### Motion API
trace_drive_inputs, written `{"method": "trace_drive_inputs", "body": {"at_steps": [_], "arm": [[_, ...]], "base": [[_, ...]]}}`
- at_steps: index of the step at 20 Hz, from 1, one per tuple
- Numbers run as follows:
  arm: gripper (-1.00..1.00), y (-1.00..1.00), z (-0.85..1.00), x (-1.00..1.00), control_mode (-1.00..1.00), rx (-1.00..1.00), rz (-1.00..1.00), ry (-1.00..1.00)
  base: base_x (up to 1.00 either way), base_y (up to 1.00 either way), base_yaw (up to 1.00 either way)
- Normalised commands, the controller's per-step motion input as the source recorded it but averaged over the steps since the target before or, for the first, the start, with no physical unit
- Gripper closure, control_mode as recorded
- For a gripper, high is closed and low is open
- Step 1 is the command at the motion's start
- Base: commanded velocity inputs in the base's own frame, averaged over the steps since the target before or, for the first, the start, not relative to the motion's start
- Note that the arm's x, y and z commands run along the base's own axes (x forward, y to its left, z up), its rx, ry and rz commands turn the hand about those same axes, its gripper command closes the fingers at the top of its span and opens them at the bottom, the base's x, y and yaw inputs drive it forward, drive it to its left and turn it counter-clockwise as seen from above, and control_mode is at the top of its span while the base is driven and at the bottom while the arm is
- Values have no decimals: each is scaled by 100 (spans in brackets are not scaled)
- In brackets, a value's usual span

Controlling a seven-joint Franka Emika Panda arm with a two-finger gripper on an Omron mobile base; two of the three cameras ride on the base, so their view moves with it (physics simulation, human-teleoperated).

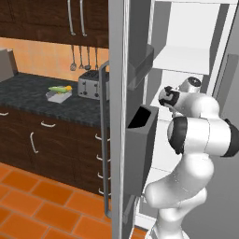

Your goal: Take the meat container that has the steak and place it on the second highest rack of the freezer. Then take the vegetable container that has the corns and place it on the highest rack of the freezer.

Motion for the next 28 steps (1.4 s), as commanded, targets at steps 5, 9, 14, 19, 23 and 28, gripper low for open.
{"method": "trace_drive_inputs", "body": {"at_steps": [5, 9, 14, 19, 23, 28], "arm": [[-100, 19, 54, -89, -100, 0, 3, -1], [-100, 16, 52, -97, -100, -6, 0, 0], [-100, 10, 41, -99, -100, -8, 0, 1], [-100, 0, 24, -94, -100, -1, 0, 1], [-100, 12, 26, -37, -100, 0, 0, 4], [-100, 55, 14, -19, -100, -2, 0, 0]], "base": [[0, 0, 0], [0, 0, 0], [0, 0, 0], [0, 0, 0], [0, 0, 0], [0, 0, 0]]}}
